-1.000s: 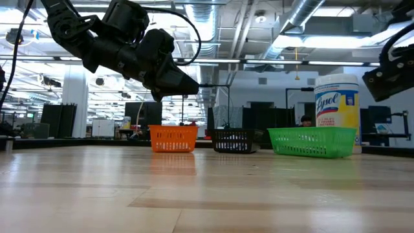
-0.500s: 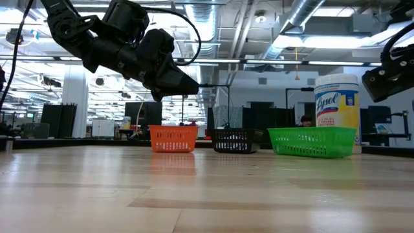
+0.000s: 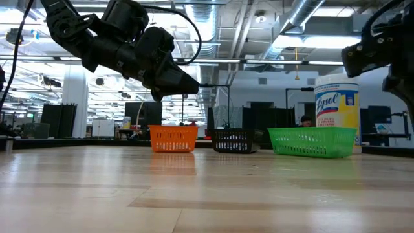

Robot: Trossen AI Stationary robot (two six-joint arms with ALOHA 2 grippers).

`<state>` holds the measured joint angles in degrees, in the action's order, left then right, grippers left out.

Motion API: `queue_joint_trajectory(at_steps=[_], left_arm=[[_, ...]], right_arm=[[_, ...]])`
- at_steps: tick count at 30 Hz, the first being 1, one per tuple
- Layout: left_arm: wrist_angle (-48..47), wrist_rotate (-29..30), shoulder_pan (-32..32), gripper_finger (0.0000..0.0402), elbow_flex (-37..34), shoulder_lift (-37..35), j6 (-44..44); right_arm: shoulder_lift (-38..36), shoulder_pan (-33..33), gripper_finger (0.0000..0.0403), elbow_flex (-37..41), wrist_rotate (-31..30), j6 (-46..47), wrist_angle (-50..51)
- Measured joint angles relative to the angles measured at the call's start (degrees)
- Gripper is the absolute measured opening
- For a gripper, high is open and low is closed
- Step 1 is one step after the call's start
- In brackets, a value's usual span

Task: Pick & Place First Aid Supplies
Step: Put the black towelette pack into the black basket

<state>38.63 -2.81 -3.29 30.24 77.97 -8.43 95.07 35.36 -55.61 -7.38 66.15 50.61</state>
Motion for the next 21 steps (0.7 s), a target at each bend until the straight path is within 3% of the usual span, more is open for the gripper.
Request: queue_joint_trajectory(at_steps=[7, 15, 21], left_arm=[[0.0, 0.0, 0.5, 0.01, 0.0, 0.0, 0.0], [0.0, 0.0, 0.5, 0.01, 0.0, 0.0, 0.0], [0.0, 0.0, 0.7, 0.01, 0.0, 0.0, 0.0]], right_arm=[[0.0, 0.0, 0.0022, 0.0, 7.2, -0.2, 0.5], [-0.1, -1.5, 0.0101, 3.8, 5.9, -0.7, -0.9], [-0.4, -2.6, 0.0126, 7.1, 5.8, -0.7, -4.5]])
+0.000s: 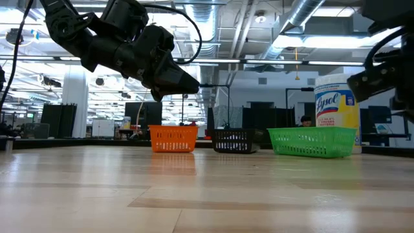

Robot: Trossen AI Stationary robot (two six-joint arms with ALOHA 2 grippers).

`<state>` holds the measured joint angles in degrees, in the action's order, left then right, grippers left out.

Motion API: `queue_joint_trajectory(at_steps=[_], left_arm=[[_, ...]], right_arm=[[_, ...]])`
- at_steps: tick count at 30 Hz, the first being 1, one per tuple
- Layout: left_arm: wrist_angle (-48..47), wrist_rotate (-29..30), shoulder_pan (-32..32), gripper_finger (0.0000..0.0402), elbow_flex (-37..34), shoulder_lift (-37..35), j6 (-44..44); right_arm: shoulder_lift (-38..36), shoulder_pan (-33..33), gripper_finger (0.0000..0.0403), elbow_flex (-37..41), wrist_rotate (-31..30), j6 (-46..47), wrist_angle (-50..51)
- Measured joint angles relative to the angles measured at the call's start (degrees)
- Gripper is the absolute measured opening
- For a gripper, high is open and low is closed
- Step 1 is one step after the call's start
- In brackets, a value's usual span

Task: Pick & Place First Aid Supplies
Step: Put the black towelette pack into the black basket

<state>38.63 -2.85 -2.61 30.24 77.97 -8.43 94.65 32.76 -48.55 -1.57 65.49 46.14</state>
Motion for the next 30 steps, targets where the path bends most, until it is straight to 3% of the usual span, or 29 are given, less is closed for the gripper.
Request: queue_joint_trajectory(at_steps=[4, 11, 30], left_arm=[[0.0, 0.0, 0.0, 0.01, 0.0, 0.0, 0.0], [0.0, 0.0, 0.0, 0.01, 0.0, 0.0, 0.0], [0.0, 0.0, 0.1, 0.01, 0.0, 0.0, 0.0]], right_arm=[[0.1, -0.7, 0.0109, 0.1, 0.6, 0.0, -0.4], [0.2, -0.4, 0.001, 0.0, -1.4, -0.9, -1.3], [0.3, -0.8, 0.0002, -5.7, -5.9, -8.0, 2.3]])
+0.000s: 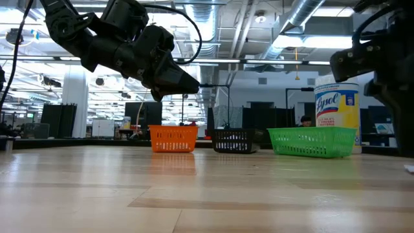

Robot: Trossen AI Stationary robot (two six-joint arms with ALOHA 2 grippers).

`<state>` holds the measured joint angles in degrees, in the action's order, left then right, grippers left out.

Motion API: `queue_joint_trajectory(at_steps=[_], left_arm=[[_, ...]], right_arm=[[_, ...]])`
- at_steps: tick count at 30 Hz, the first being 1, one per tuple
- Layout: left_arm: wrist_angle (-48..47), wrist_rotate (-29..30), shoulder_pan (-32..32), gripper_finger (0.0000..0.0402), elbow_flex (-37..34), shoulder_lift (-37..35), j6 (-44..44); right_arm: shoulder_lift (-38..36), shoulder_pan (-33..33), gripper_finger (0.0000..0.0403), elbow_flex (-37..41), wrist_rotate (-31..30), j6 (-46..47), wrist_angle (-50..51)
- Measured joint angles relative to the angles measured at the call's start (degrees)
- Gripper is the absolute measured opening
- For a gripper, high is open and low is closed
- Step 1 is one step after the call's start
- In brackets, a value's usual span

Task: Pick & Place First Aid Supplies
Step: Put the black towelette pack into the black basket

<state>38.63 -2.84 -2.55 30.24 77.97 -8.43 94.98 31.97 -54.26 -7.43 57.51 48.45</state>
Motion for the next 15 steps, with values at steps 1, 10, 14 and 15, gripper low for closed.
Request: queue_joint_trajectory(at_steps=[1, 10, 14, 15], left_arm=[[0.0, 0.0, 0.0, 0.01, 0.0, 0.0, 0.0], [0.0, 0.0, 0.0, 0.01, 0.0, 0.0, 0.0], [0.0, 0.0, 0.0, 0.01, 0.0, 0.0, 0.0], [0.0, 0.0, 0.0, 0.01, 0.0, 0.0, 0.0]], right_arm=[[0.0, 0.0, 0.0005, 0.0, 0.0, -1.1, 0.1], [0.0, -1.1, 0.0084, 0.7, 1.5, -4.5, -0.6], [0.0, -1.0, 0.0124, 3.4, 3.2, -0.7, -2.2], [0.0, -1.0, 0.0132, 3.8, 3.2, 1.3, -2.3]])
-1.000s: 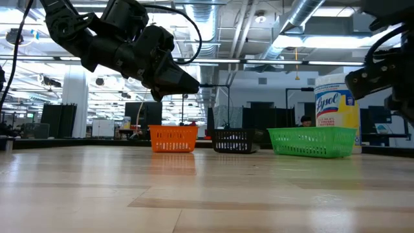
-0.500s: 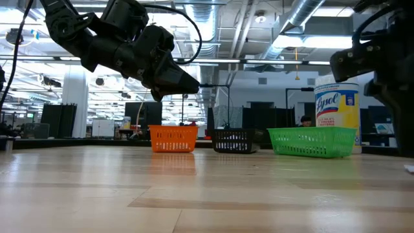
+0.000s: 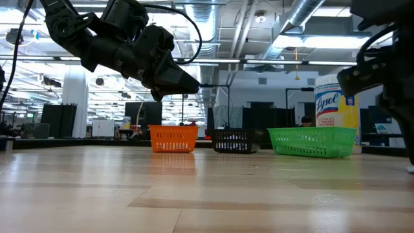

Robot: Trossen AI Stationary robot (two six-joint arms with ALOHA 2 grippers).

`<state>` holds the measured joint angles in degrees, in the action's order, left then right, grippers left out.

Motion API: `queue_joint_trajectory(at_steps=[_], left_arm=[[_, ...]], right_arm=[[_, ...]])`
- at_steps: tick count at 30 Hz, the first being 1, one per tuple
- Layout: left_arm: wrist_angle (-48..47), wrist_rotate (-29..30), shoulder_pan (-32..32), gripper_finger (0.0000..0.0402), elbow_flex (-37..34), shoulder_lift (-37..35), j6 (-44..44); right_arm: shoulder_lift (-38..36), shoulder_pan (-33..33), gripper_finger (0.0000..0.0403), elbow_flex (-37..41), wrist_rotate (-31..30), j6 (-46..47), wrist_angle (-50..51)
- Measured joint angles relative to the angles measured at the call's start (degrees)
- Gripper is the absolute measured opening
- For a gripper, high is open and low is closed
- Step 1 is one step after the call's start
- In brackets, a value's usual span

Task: Pick & Place First Aid Supplies
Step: Put the black towelette pack into the black basket

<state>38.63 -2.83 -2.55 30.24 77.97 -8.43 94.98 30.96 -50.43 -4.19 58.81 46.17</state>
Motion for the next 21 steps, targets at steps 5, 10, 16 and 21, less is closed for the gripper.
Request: queue_joint_trajectory(at_steps=[5, 10, 16, 21], left_arm=[[0.0, 0.0, 0.0, 0.01, 0.0, 0.0, 0.0], [0.0, 0.0, 0.0, 0.01, 0.0, 0.0, 0.0], [0.0, 0.0, 0.0, 0.01, 0.0, 0.0, 0.0], [0.0, 0.0, 0.0, 0.01, 0.0, 0.0, 0.0]], right_arm=[[-0.2, 0.0, 0.0144, 0.5, -0.2, 3.4, -0.3], [-0.2, -0.4, 0.0089, 1.1, -0.1, 1.4, -2.1], [-0.3, -1.0, 0.001, 2.5, -0.1, 1.2, -3.9], [0.0, -1.1, 0.001, 0.5, -0.5, -0.5, -1.4]])
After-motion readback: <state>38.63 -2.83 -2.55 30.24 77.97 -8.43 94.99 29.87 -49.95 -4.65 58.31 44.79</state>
